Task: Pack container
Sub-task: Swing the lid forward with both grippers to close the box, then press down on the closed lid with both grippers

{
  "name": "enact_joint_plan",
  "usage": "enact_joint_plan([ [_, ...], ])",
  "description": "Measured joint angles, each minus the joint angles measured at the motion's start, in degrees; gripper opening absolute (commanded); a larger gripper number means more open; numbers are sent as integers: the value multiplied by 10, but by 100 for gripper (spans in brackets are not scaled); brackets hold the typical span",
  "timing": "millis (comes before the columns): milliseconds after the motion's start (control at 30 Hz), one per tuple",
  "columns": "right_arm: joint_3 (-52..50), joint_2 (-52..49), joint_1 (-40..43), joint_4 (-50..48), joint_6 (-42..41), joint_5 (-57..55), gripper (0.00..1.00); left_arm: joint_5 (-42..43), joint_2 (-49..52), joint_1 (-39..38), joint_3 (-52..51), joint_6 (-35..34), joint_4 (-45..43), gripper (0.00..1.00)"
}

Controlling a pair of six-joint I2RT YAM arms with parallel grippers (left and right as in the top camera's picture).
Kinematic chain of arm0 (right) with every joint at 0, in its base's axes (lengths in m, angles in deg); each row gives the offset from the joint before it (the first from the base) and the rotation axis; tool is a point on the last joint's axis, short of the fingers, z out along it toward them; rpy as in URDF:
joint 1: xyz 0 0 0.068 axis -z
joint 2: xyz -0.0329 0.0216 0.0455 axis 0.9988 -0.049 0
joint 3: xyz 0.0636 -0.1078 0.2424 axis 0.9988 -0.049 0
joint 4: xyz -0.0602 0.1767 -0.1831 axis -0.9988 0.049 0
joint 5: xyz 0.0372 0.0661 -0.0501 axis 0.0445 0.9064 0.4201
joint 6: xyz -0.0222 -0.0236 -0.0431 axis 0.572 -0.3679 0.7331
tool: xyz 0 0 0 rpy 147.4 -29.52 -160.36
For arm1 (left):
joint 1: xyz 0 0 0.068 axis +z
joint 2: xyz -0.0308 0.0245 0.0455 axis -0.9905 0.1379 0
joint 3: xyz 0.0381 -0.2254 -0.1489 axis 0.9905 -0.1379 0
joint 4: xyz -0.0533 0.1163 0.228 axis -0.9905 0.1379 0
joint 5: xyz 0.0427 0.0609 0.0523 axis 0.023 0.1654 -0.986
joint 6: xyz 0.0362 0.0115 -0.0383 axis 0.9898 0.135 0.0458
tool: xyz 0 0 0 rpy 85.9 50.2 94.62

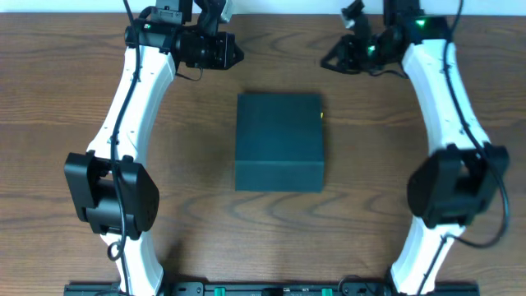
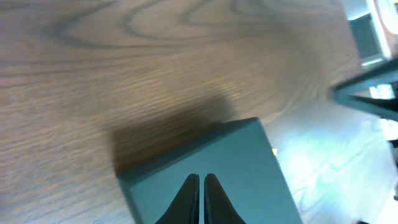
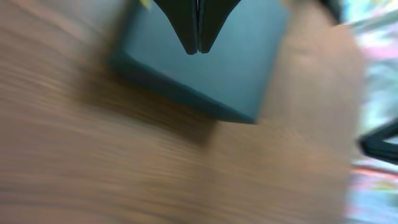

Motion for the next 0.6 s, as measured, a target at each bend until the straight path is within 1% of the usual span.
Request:
enact_joint_plan([
  [100, 0, 52, -2, 56, 17, -94, 2, -20, 0, -17, 0, 14, 20, 6],
  [200, 1, 89, -8, 111, 28, -161, 2, -41, 0, -47, 0, 39, 44, 6],
  [367, 2, 116, -21, 199, 33, -271, 2, -63, 0, -110, 0, 83, 67, 6],
  [467, -5, 121, -19, 199, 34, -301, 2, -65, 0, -134, 0, 101, 70, 6],
  [600, -71, 129, -19, 139, 41, -279, 2, -69, 0, -135, 0, 110, 75, 6],
])
